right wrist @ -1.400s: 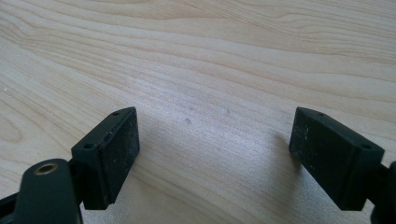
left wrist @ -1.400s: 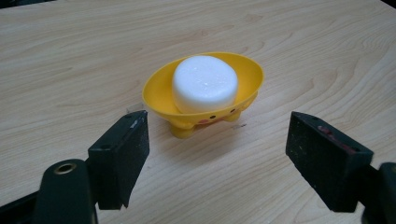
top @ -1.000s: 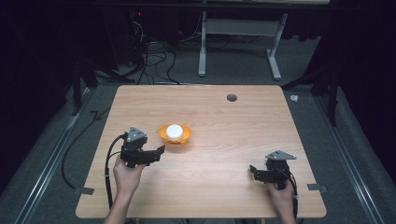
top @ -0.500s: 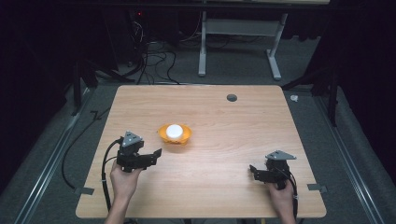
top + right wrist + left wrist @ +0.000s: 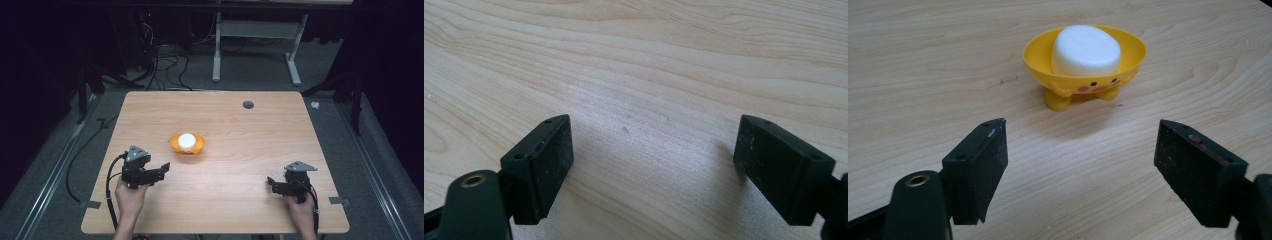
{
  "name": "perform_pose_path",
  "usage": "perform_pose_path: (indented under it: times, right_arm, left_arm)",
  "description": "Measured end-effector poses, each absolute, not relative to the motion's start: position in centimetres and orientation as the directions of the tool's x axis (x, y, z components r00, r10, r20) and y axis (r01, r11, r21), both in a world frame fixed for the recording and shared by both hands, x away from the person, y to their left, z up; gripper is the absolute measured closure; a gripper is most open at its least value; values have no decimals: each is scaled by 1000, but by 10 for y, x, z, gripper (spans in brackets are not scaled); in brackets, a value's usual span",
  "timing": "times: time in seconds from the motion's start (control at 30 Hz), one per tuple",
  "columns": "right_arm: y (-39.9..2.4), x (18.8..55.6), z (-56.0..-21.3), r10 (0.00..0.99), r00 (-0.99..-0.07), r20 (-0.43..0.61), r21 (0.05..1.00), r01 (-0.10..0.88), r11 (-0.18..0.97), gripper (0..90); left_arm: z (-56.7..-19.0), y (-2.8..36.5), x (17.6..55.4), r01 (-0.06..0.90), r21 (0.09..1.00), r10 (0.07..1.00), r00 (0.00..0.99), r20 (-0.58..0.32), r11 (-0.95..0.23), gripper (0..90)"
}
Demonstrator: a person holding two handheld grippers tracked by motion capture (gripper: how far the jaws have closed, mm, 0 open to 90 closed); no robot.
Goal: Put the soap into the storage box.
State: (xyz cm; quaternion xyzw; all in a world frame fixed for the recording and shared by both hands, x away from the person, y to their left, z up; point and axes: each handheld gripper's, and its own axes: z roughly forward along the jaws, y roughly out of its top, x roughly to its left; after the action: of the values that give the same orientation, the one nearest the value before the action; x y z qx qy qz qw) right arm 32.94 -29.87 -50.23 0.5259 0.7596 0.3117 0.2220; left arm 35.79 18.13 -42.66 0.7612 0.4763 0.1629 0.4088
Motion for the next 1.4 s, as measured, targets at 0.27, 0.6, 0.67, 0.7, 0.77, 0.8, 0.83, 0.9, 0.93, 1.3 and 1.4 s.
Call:
perform_pose_path:
  times: [0.27,0.6,0.67,0.7,0.77,0.8,0.83,0.9,0.93,1.3,1.4]
  right_arm:
    - [-299,329,-502,937,-348,-9,707,661,253,170]
    - [-299,329,-502,937,-348,-9,707,661,252,170]
    - [-299,329,-502,937,-349,-9,707,661,253,170]
    - [-299,329,-502,937,-348,-10,707,660,253,170]
    - [-299,329,-502,937,-348,-10,707,661,253,170]
    - [-299,329,-502,937,-348,-10,707,661,252,170]
    - [-299,329,-502,937,-348,-9,707,660,253,170]
    - [-299,329,-502,937,-349,-10,707,660,253,170]
    - [-299,329,-502,937,-349,-11,707,660,254,169]
    - [-299,329,-502,937,-349,-11,707,660,254,170]
    - [-299,329,-502,937,-349,-11,707,660,254,170]
  left_arm:
    - [-436,185,355,608,769,865,478,-154,-199,222]
    - [-446,191,351,627,756,870,464,-169,-188,221]
    - [-448,192,350,628,756,868,464,-175,-184,218]
    - [-449,193,350,629,756,869,462,-175,-182,218]
    - [-450,194,350,632,754,868,462,-180,-180,218]
    - [-452,195,350,636,751,869,458,-185,-175,218]
    - [-453,196,349,639,749,869,458,-187,-176,217]
    - [-455,197,349,643,746,871,454,-187,-174,217]
    - [-456,197,348,645,744,872,453,-188,-175,217]
    - [-472,201,348,675,716,870,449,-204,-180,213]
    - [-475,201,348,679,710,871,449,-201,-186,213]
